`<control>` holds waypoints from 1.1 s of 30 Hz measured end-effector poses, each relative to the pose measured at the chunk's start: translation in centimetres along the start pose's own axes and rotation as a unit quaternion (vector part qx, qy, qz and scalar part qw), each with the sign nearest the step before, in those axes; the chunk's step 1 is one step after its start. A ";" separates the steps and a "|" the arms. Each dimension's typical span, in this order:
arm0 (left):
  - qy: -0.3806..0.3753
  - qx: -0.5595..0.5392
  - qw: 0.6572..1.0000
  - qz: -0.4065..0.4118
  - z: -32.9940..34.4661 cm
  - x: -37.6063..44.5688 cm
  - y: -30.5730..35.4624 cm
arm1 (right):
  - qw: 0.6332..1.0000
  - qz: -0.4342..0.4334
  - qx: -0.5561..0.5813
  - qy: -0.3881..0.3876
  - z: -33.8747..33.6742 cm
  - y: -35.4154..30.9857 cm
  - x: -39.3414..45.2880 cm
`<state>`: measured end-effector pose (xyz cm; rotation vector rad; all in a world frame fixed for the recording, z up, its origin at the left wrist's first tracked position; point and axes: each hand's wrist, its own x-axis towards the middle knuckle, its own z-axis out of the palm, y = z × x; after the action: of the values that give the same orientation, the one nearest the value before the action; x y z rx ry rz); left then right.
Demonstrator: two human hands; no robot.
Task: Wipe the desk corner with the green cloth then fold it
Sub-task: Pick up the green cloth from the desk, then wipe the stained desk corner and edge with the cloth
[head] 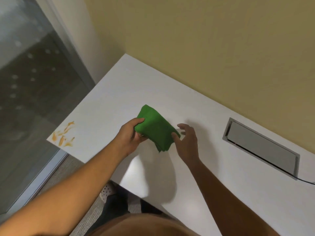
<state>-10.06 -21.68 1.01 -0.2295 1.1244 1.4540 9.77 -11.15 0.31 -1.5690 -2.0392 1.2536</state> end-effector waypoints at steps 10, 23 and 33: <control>-0.006 0.035 0.990 0.133 -7.3 -9.8 5.1 | 0.976 -0.149 0.099 -0.124 12.6 -15.2 -9.0; 0.109 0.060 0.971 0.205 -16.8 -13.6 11.4 | 0.965 -0.110 0.130 -0.201 19.2 -21.9 -8.9; 0.205 0.318 0.892 0.248 -20.7 -9.8 19.5 | 0.971 -0.146 0.038 -0.184 19.6 -24.7 2.5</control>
<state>-33.65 -39.44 6.91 0.2494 2.0568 1.4078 -20.18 -18.82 7.03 -1.0105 -2.3015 1.5688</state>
